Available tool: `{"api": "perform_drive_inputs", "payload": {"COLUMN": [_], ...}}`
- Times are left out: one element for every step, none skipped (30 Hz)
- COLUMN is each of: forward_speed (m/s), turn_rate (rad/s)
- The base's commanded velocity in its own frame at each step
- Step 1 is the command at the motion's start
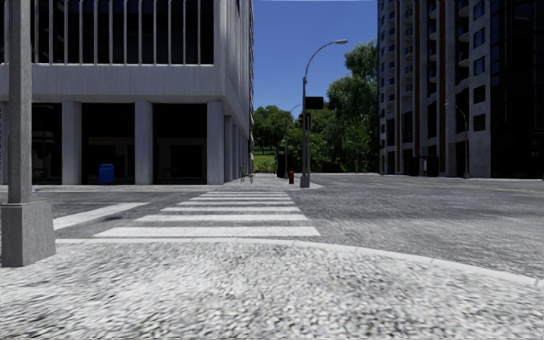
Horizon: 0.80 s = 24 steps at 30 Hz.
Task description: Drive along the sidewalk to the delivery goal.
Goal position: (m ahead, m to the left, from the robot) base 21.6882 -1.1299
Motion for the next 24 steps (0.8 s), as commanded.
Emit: {"api": "perform_drive_inputs", "payload": {"forward_speed": [2.00, 2.00, 2.00, 2.00, 2.00, 2.00, 2.00, 2.00, 2.00, 2.00, 2.00, 2.00, 2.00, 2.00, 2.00, 2.00, 2.00, 2.00, 2.00, 2.00, 2.00, 2.00, 2.00, 2.00], "turn_rate": [0.00, 0.00, 0.00, 0.00, 0.00, 0.05, 0.11, 0.11, 0.20, 0.24, 0.26, 0.21, 0.00, 0.00, 0.00, 0.00, 0.00, 0.00, 0.00, 0.00, 0.00, 0.00, 0.00, 0.00]}}
